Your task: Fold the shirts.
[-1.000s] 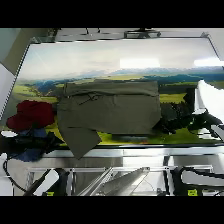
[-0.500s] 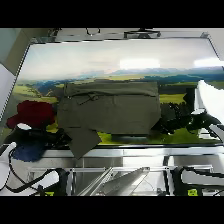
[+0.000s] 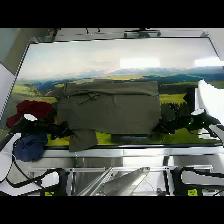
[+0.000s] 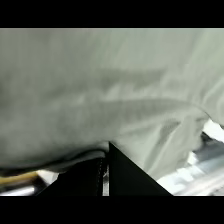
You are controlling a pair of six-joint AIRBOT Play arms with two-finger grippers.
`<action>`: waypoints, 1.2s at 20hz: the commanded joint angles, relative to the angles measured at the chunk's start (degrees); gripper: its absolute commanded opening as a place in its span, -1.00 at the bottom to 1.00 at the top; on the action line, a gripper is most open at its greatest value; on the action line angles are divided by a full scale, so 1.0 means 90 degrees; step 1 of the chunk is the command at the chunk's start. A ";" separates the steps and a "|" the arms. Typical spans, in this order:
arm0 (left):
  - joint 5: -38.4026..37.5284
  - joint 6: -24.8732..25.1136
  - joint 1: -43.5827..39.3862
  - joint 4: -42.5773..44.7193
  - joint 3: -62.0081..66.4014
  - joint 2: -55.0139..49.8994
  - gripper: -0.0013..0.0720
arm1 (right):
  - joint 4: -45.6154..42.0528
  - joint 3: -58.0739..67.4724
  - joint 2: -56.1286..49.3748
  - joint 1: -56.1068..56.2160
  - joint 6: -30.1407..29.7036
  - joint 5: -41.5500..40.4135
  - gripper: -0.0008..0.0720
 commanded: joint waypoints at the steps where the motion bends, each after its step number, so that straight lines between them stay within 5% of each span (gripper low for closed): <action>1: -0.0709 -0.0002 -0.0039 -0.0146 0.0423 0.0211 -0.88 | 0.0061 0.0066 0.0066 -0.0044 -0.0041 0.0109 -0.93; 7: -0.1022 0.0143 0.0488 -0.0187 0.0561 0.1107 -0.88 | 0.0155 0.0141 0.0219 -0.1061 0.0051 0.0376 -0.93; 13: -0.1202 0.0687 0.0284 -0.1491 0.1530 0.1110 -0.88 | 0.1953 0.1056 0.0296 -0.0634 -0.0367 0.0588 -0.93; 16: -0.1161 0.0678 0.0027 -0.1489 0.2977 0.0260 -0.88 | 0.2713 0.2348 -0.0102 -0.0340 -0.0376 0.0250 -0.93; 24: -0.0651 0.0668 -0.0279 -0.1501 0.6093 -0.2861 -0.88 | 0.2766 0.4864 -0.2487 0.0165 -0.0282 -0.0476 -0.93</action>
